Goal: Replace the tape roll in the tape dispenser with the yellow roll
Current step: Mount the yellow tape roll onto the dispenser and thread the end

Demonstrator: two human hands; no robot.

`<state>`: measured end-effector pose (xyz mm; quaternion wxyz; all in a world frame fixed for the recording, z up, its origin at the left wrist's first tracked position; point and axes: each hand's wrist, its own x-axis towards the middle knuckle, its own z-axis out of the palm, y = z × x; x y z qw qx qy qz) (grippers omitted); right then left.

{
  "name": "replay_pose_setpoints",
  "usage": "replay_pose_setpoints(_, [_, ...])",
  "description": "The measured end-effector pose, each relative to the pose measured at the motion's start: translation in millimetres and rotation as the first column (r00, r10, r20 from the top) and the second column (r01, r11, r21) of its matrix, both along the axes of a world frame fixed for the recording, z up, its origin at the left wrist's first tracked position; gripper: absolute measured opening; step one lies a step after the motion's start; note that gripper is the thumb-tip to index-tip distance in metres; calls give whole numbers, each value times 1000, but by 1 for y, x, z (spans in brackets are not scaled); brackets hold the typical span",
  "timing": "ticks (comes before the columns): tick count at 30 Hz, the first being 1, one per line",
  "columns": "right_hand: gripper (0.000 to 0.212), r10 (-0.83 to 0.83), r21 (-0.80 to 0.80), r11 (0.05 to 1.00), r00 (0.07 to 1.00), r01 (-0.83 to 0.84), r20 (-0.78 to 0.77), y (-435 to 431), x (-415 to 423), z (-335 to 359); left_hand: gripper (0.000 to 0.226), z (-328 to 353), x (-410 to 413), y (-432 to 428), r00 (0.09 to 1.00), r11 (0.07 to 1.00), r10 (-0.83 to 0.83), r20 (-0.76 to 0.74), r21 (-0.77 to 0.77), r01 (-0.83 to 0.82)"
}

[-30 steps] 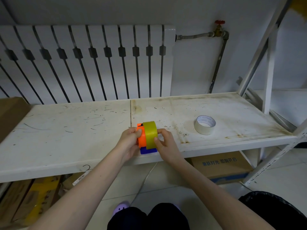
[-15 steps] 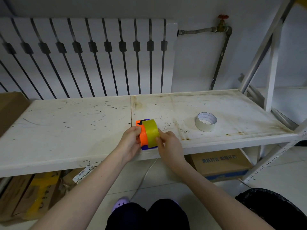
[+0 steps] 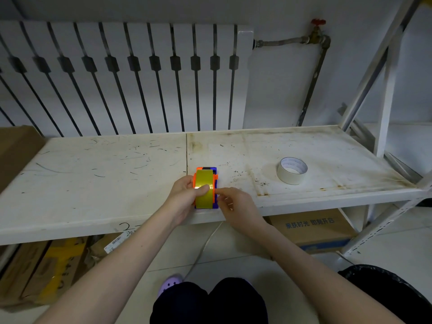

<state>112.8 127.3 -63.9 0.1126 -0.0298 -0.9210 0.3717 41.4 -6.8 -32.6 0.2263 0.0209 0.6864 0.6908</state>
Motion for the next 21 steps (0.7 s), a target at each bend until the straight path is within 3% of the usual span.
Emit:
replay_pose_setpoints(3, [29,-117,-139,983,993,118,16,10,-3,1,21,1,-2,-8,999,999,-33,5,-5,33])
replay_pose_setpoints(6, [33,-174,-175,969,984,176,24,13,-7,4,28,1,-5,-14,997,997,-78,-5,3,78])
replay_pose_setpoints(11, [41,-160,-246,955,986,165,43,6,-12,6,31,3,-9,-16,980,976,-171,-100,-150,155])
replay_pose_setpoints(15, [43,-153,-198,966,986,164,71,-1,-9,-8,31,2,-14,-18,990,978,-127,-59,-171,115])
replay_pose_setpoints(21, [37,-67,44,997,992,63,106,-13,1,-30,37,-5,-9,-20,989,979,-144,-30,-147,138])
